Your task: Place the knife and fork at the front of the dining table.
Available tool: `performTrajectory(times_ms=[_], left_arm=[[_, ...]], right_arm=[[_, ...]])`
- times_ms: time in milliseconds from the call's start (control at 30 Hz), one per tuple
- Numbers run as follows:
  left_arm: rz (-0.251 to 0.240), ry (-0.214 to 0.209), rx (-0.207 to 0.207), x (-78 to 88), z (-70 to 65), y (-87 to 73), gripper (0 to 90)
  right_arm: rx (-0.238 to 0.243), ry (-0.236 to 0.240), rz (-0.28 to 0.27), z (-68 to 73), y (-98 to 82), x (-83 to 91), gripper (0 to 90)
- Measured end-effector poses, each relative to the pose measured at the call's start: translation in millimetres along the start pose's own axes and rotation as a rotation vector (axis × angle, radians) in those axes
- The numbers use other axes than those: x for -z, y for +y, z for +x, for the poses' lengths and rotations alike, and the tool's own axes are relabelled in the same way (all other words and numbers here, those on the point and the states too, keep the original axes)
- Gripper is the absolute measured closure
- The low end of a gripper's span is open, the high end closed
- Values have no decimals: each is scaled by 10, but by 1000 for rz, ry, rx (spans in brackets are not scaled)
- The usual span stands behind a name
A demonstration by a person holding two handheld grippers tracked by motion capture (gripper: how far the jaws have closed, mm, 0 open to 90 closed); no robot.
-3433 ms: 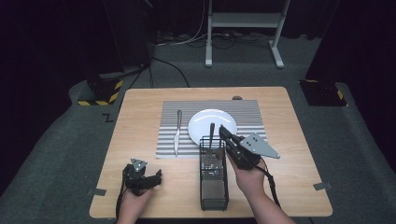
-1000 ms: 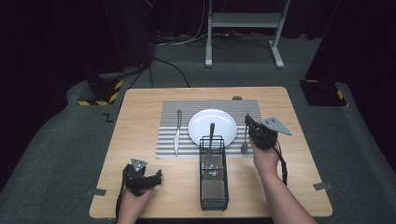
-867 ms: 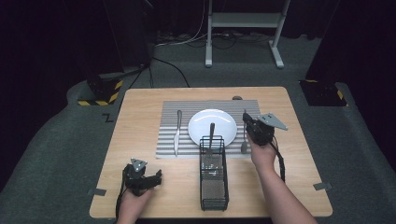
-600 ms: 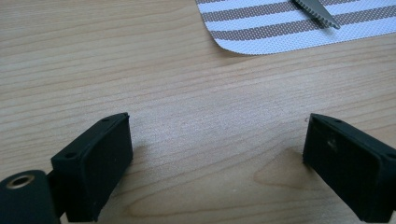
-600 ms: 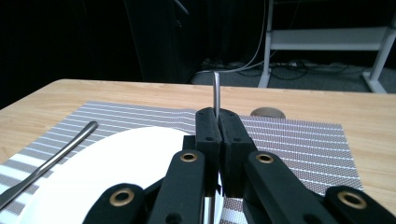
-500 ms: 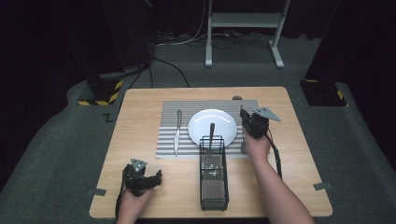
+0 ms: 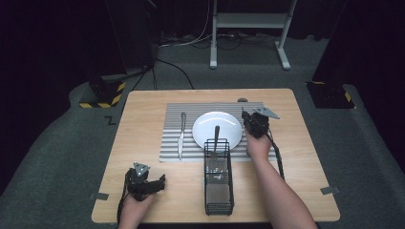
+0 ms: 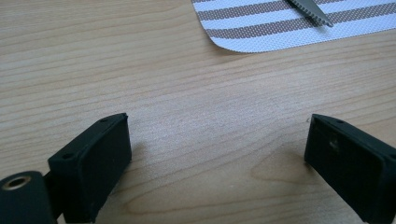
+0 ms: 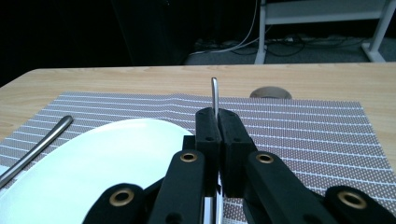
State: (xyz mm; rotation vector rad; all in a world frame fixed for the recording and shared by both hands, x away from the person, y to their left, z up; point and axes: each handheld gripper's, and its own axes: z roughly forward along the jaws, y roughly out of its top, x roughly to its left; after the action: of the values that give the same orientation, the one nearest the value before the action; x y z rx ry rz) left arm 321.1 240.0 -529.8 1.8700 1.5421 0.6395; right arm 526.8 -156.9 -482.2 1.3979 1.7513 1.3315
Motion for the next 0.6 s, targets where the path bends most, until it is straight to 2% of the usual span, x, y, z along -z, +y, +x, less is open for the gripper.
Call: performTrajectory(times_ms=[200, 367, 600], left_arm=[[-2, -2, 3, 1, 3, -1, 73], [-2, -3, 3, 1, 4, -1, 73], [0, -2, -2, 1, 2, 0, 73]], right_arm=[[2, -13, 25, -21, -8, -76, 874], [-26, -15, 41, -58, -5, -113, 875], [-38, -22, 48, -79, -3, -126, 871]])
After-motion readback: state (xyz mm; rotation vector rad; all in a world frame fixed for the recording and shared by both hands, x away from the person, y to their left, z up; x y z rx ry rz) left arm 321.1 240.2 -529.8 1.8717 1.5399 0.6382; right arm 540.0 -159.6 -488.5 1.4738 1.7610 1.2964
